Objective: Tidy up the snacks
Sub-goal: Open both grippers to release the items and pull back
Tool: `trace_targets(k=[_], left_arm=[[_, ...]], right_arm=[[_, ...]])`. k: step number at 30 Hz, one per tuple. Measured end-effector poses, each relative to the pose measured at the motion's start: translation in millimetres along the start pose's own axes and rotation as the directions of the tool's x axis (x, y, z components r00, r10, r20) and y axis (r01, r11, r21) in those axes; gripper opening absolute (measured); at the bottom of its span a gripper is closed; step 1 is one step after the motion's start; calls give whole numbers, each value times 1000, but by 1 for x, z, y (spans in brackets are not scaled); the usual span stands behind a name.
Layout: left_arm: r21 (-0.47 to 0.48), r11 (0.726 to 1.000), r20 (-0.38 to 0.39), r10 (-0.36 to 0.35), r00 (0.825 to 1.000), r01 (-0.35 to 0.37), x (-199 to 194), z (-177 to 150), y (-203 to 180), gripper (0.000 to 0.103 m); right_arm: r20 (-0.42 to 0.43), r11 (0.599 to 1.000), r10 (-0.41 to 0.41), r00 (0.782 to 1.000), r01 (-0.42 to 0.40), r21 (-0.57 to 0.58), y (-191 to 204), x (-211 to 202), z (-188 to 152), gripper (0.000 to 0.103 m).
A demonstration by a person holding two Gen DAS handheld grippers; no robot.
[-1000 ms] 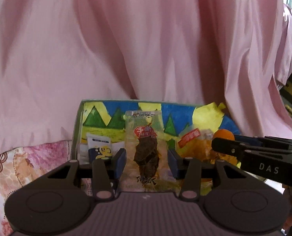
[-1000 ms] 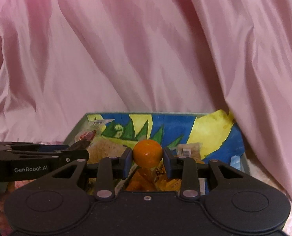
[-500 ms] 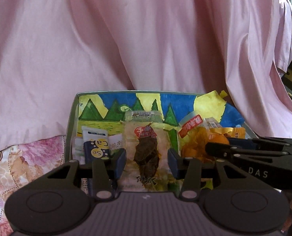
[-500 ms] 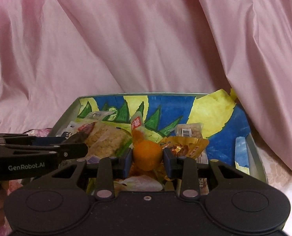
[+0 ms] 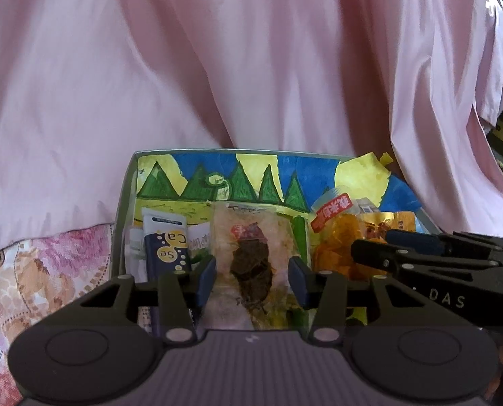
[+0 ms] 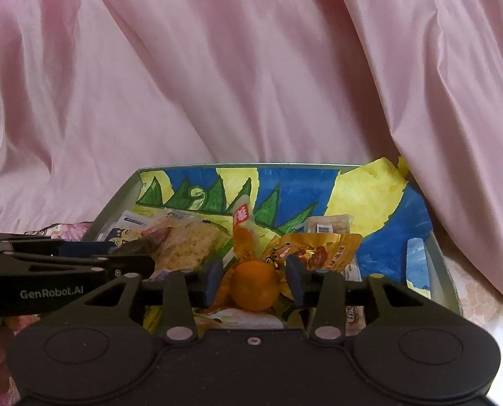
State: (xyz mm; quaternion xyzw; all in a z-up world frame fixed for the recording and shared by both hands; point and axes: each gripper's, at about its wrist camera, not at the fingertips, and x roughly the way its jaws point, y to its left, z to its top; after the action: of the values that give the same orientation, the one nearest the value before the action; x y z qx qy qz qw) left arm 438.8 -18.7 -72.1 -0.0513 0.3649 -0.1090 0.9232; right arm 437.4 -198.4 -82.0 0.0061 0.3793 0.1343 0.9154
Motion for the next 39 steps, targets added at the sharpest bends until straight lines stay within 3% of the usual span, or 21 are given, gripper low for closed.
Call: trace_targets(k=[6, 14, 21, 27, 39], left_arm=[[-35, 999, 4, -1, 1000, 1, -10, 1, -2, 72], [-60, 998, 49, 24, 999, -21, -40, 7, -5, 85], [-51, 998, 113, 46, 993, -41, -77, 13, -8, 96], [-42, 997, 170, 72, 983, -65, -106, 18, -15, 102], [-41, 995, 258, 96, 961, -88, -153, 13, -24, 103]], right_arm=[[31, 1000, 4, 1000, -4, 0, -1, -12, 2, 62], [79, 1000, -21, 997, 21, -3, -5, -41, 7, 79], [151, 999, -44, 988, 44, 2, -7, -78, 13, 87], [206, 999, -49, 977, 50, 2, -3, -109, 22, 93], [296, 998, -51, 954, 56, -9, 6, -159, 29, 102]])
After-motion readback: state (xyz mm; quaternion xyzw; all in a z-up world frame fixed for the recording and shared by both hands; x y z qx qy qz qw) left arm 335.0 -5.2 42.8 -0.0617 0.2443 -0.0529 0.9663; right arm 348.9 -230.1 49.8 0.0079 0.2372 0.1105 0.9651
